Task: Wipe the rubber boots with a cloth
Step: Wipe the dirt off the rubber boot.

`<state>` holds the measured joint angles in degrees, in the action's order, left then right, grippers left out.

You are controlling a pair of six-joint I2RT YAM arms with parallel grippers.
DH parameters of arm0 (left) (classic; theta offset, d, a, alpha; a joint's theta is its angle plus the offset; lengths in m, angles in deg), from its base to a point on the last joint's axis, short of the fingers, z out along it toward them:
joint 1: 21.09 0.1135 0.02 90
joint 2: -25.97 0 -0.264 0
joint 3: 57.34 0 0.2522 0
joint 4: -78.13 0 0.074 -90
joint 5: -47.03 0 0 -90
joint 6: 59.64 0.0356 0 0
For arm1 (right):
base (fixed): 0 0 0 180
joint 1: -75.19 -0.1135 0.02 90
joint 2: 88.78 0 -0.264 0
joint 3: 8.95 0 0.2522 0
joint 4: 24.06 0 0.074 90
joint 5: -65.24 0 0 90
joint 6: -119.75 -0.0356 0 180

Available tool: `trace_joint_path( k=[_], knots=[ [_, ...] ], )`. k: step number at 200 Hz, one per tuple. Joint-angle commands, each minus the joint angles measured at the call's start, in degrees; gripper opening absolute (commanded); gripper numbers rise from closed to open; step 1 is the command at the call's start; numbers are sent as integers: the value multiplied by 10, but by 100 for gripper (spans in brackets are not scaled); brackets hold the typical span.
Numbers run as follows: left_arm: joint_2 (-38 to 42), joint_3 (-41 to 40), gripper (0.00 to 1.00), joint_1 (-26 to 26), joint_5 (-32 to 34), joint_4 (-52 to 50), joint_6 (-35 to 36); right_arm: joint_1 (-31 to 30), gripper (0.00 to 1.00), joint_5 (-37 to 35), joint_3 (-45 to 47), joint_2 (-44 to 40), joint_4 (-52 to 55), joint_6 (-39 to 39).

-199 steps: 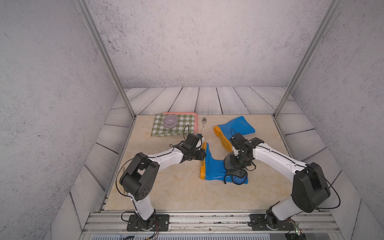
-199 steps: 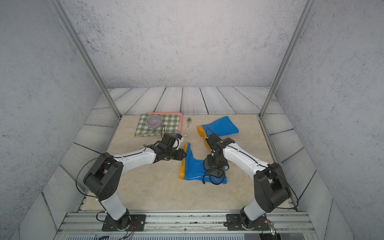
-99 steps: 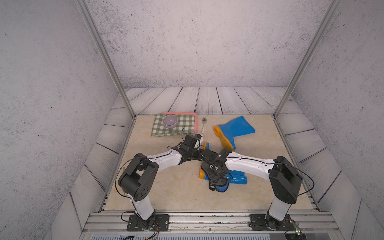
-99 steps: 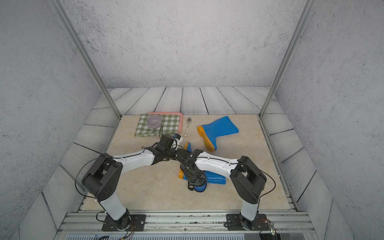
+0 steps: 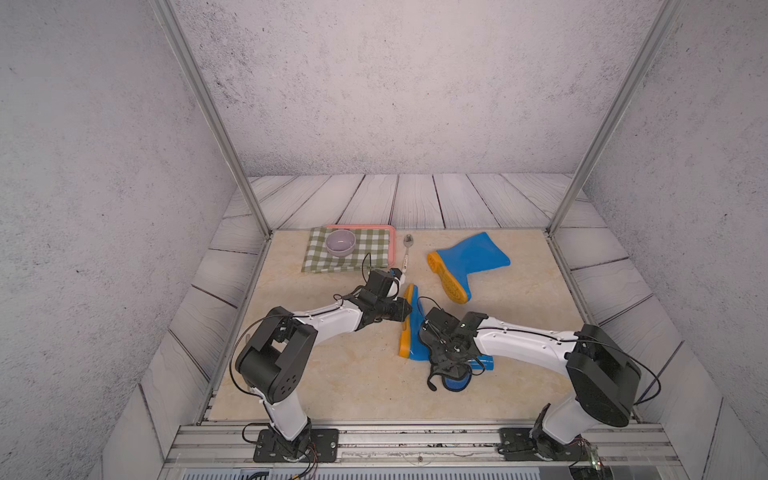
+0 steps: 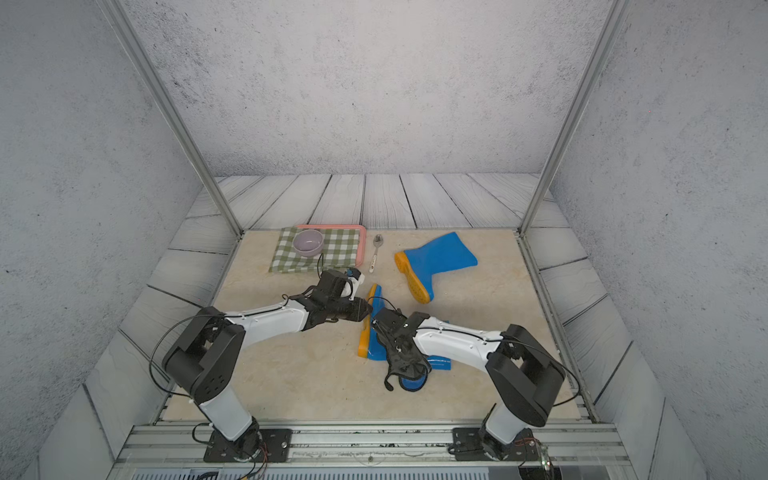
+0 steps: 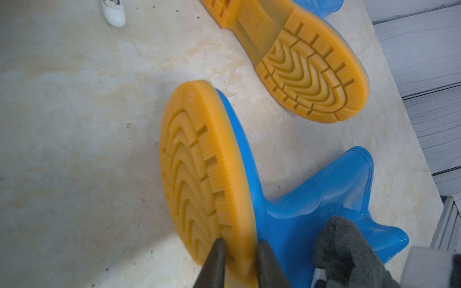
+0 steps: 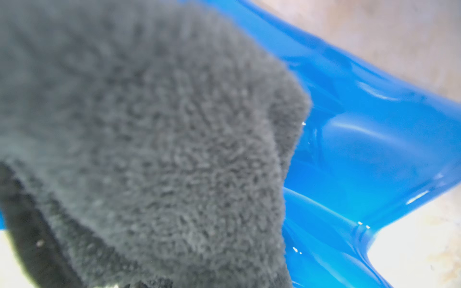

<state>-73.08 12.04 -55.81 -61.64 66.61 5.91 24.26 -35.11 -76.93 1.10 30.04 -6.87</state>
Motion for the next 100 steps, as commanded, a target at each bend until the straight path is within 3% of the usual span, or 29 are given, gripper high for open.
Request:
trace_joint_path(
  k=[1, 60, 100],
  knots=[
    [-38, -30, 23, 17, 50, -87, 11, 33, 0, 1, 52, -34, 73, -17],
    [-40, -31, 23, 21, 45, -87, 11, 169, 0, 46, 138, -135, 101, -28],
    [-38, -35, 23, 21, 44, -89, 11, 178, 0, 54, 86, -157, 113, -5]
  ],
)
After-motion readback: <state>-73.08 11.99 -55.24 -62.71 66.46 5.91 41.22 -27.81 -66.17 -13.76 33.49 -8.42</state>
